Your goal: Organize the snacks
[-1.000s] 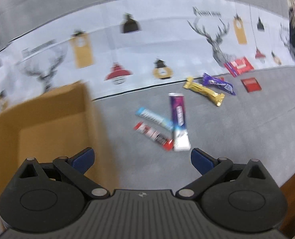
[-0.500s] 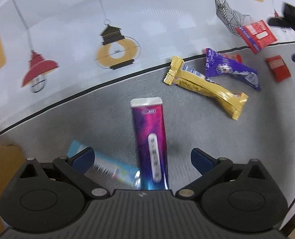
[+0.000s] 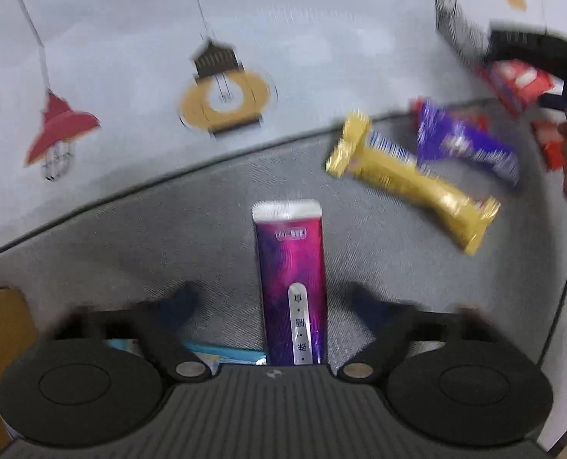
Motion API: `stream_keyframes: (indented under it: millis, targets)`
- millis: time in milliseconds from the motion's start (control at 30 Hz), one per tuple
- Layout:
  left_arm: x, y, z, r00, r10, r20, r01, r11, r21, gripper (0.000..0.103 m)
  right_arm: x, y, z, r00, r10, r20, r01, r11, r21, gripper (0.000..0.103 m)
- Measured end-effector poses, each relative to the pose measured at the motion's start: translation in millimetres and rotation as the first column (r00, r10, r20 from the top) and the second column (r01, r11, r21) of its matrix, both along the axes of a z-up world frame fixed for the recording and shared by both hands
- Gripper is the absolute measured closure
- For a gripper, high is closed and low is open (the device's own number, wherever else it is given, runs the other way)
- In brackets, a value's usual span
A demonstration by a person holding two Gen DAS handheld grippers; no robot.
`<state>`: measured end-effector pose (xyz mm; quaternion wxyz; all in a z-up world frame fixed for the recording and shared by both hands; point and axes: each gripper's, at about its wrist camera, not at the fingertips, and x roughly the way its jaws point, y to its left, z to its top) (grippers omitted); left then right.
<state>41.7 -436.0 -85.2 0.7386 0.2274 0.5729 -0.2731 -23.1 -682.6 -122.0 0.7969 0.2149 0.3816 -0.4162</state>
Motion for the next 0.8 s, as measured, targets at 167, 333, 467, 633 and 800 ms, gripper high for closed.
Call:
stream_keyframes:
  millis: [167,333,467,633,800]
  targets:
    - [3,11,17,1.000,0.021,0.018,-0.020,0.999,-0.039,0.081,-21,-1,20,0.998,0.013,0.066,-0.012,1.000,-0.017,0.092]
    - [-6,26,54,0.999,0.021,0.035,-0.017,0.992,-0.123,0.081,-46,6,45,0.988,0.037,0.149,-0.030,0.998,-0.047,0.095]
    - [-18,43,92,0.997,0.030,0.064,-0.017,0.980,-0.196,0.081,-77,22,71,0.971,0.012,0.240,-0.007,1.000,-0.020,0.095]
    - [-40,67,139,0.995,0.042,0.092,-0.016,0.963,-0.270,0.081,-121,58,105,0.952,0.038,0.303,-0.040,0.999,0.003,0.095]
    - [-72,105,184,0.993,0.057,0.102,-0.020,0.944,-0.328,0.081,-167,117,146,0.927,0.096,0.362,-0.095,0.995,-0.020,0.095]
